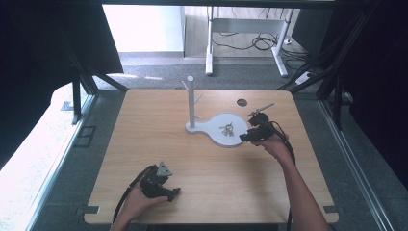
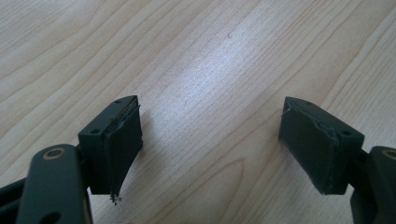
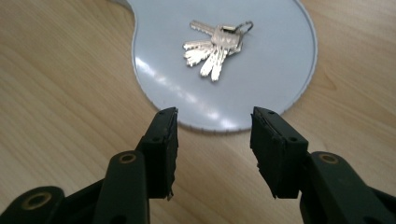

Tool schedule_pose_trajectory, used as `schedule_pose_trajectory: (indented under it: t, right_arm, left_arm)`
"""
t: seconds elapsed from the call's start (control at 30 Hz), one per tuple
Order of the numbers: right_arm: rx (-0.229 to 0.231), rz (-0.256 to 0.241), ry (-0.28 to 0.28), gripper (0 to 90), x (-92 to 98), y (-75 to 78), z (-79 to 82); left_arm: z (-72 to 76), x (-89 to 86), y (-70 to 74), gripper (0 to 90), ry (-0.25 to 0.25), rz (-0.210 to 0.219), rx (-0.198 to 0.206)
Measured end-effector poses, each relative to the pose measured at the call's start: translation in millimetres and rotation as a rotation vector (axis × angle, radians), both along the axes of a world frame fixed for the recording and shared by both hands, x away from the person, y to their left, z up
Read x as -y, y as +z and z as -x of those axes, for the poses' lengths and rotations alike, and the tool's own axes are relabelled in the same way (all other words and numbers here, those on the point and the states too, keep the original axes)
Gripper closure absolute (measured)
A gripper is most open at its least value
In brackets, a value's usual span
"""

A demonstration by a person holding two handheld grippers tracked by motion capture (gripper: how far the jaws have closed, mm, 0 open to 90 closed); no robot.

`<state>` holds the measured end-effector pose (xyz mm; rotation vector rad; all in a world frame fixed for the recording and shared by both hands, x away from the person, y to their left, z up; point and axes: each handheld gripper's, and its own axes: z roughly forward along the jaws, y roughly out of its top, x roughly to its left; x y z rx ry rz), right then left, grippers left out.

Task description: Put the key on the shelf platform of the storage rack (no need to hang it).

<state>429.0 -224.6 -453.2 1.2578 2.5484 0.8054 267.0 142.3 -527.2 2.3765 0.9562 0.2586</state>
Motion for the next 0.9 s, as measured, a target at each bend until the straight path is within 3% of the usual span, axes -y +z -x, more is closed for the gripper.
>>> schedule_pose_trajectory:
  t: [0.2,0.4,0.43,0.47,0.63,0.7,0.8,0.9]
  right_arm:
    - [0.0,-0.013,0.006,51.2,11.3,-6.8,20.3]
    - [0.016,-0.017,0.02,50.5,24.6,-22.1,54.5]
    - [0.016,-0.017,0.02,50.5,24.6,-22.1,54.5]
    - [0.03,-0.03,0.018,50.3,29.3,-26.7,65.5]
    - [0.064,-0.037,0.014,49.6,39.1,-36.1,87.2]
    - [0.083,-0.064,0.001,49.4,46.3,-42.1,102.3]
    - [0.103,-0.084,-0.006,49.8,50.8,-45.5,110.4]
    - [0.086,-0.067,0.007,48.9,54.4,-49.6,114.8]
  left_arm:
    - [0.2,0.6,-0.4,21.4,0.0,0.003,-0.003]
    - [-0.5,0.6,-1.5,21.6,0.012,0.01,0.008]
    - [-0.5,0.6,-1.5,21.7,0.012,0.01,0.008]
    - [-0.6,0.6,-1.6,21.7,0.014,0.012,0.009]
    - [-0.5,0.2,-0.9,21.8,0.017,0.012,0.01]
    - [-0.2,0.1,0.2,21.9,0.019,0.014,0.013]
    - [0.4,0.5,2.5,22.0,0.016,0.03,0.013]
    - [1.7,2.7,3.1,22.0,0.013,0.03,0.015]
